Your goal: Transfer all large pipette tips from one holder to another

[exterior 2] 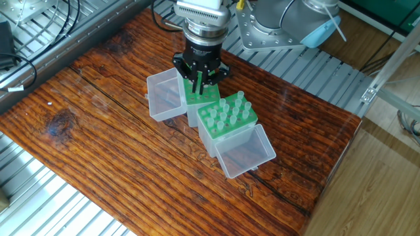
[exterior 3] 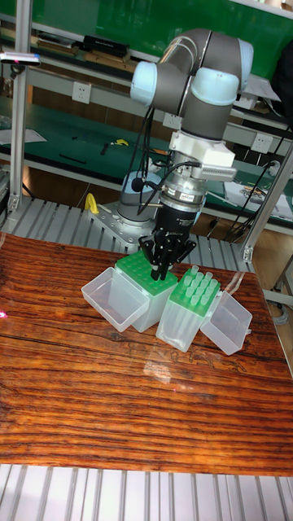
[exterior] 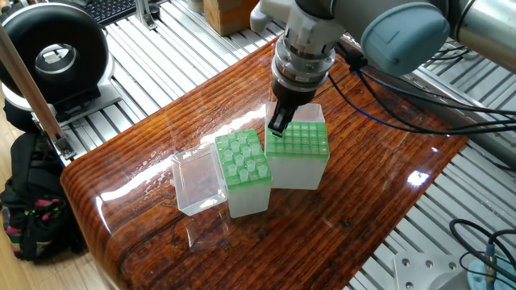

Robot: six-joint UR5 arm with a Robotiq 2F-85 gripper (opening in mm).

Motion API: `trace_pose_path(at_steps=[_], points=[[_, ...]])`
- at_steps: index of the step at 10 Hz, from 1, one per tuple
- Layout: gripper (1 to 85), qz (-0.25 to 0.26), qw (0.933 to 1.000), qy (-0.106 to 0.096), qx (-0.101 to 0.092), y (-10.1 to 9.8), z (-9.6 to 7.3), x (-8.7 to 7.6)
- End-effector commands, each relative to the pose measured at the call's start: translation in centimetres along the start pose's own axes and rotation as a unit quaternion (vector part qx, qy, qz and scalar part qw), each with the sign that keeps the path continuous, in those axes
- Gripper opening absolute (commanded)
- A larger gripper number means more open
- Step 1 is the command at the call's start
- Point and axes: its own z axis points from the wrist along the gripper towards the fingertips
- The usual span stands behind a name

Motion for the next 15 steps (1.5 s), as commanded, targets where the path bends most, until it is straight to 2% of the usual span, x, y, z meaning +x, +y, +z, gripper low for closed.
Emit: trace_pose_path(at_steps=[1,4,5,7,9,12,15], points=[[9.3,0.004,1.0,0.002,0.003,-0.1,-1.2,0.0],[6.3,0.012,0.9998,0.011,0.006,0.4,-4.0,-0.6],[6.3,0.011,0.9999,0.005,0.007,0.3,-5.3,-1.3],[6.7,0.013,0.9999,-0.007,-0.003,0.5,-7.4,-2.5],[7.3,0.013,0.9999,-0.005,-0.006,0.2,-10.5,-3.1],[7.3,0.015,0.9998,-0.004,-0.01,0.6,-13.3,-3.3],[7.7,0.017,0.9996,-0.002,-0.022,1.2,-16.0,-3.3]])
